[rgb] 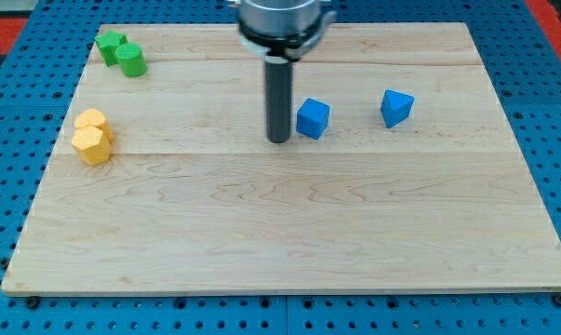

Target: Place the yellow hexagon below the blue cube

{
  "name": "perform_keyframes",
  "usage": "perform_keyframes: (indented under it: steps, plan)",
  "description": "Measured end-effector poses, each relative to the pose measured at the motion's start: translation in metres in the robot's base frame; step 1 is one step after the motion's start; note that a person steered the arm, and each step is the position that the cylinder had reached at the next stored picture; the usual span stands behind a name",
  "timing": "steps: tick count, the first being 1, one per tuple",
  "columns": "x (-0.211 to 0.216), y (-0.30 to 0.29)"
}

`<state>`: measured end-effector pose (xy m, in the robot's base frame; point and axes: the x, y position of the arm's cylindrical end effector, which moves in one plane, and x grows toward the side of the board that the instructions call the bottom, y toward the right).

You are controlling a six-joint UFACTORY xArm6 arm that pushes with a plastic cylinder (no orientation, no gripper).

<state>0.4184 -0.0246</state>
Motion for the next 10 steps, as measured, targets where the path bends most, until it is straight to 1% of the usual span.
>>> perform_keyframes:
  steps: [1,2,3,4,5,6,7,8,9,10]
  plan:
    - [-0.013,0.024]
    - [-0.019,0.088]
    - [-0.016,0.071]
    - [-0.018,0.014]
    - [-0.046,0.039]
    - [-0.066,0.078]
    - [-0.053,0.116]
    - [-0.044,0.094]
    - [-0.046,-0.02]
    - [-0.05,-0.12]
